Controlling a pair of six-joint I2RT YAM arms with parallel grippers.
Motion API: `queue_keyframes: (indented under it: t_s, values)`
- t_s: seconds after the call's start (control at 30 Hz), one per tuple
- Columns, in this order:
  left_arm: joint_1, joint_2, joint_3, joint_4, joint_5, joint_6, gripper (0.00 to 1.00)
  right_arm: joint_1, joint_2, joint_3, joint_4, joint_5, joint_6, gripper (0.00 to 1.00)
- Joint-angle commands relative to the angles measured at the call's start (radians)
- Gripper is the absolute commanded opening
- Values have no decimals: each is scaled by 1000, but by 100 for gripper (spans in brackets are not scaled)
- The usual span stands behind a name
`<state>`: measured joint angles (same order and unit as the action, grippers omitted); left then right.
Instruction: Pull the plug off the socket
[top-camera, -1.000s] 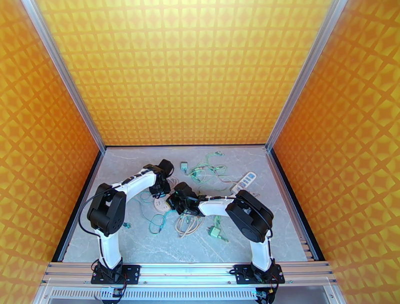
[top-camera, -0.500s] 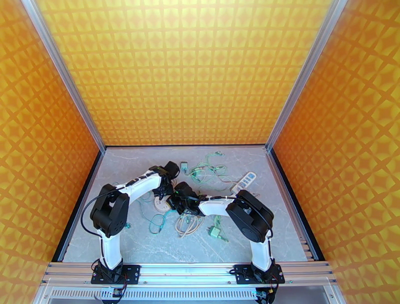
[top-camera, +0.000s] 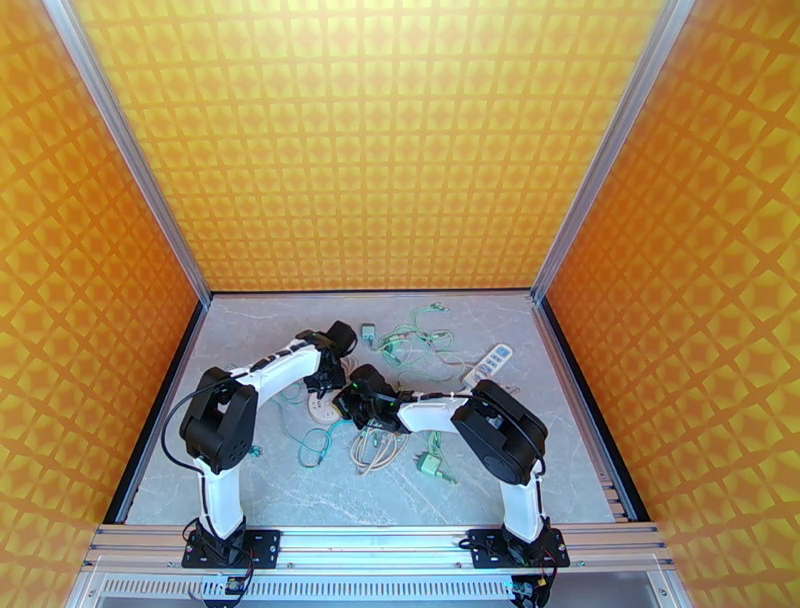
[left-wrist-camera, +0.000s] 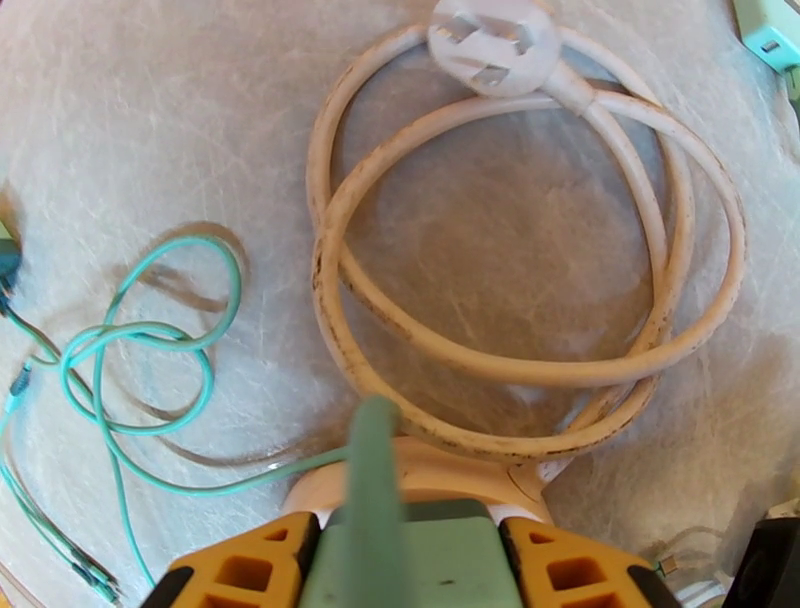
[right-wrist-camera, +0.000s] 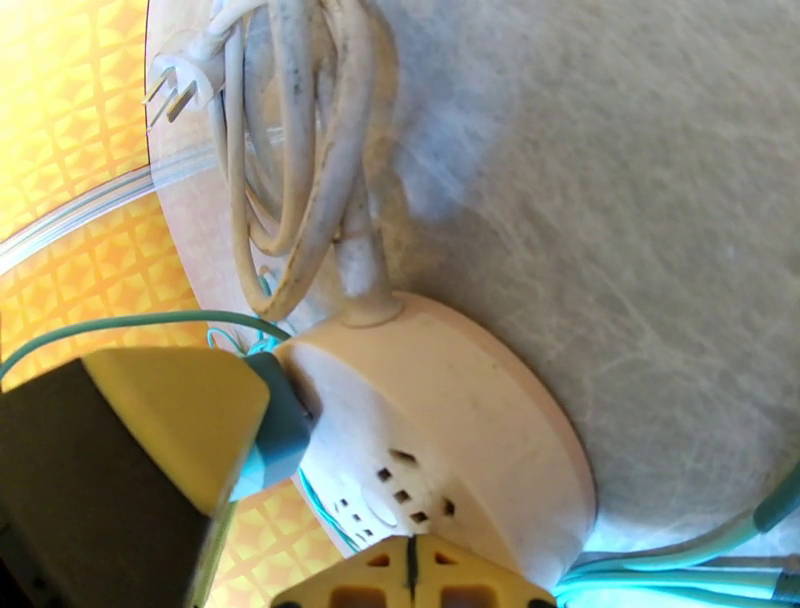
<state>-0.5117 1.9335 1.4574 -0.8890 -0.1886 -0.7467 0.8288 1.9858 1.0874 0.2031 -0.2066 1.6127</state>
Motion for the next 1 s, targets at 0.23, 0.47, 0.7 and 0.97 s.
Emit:
queue_keyframes:
  t_s: [0.23, 0.47, 0.7, 0.97]
  values:
    - [80, -106, -57, 81, 169, -57, 10, -3, 97, -38, -251, 9, 9, 0]
    - [18, -27, 44, -36, 19, 25, 10, -3, 106, -12, -290, 7, -13, 0]
    - [-43, 23, 128, -93, -80, 73, 10, -4, 110, 6, -315, 3, -24, 0]
    - [-25, 11, 160, -118, -81, 96, 12, -4, 104, -4, -314, 8, -23, 0]
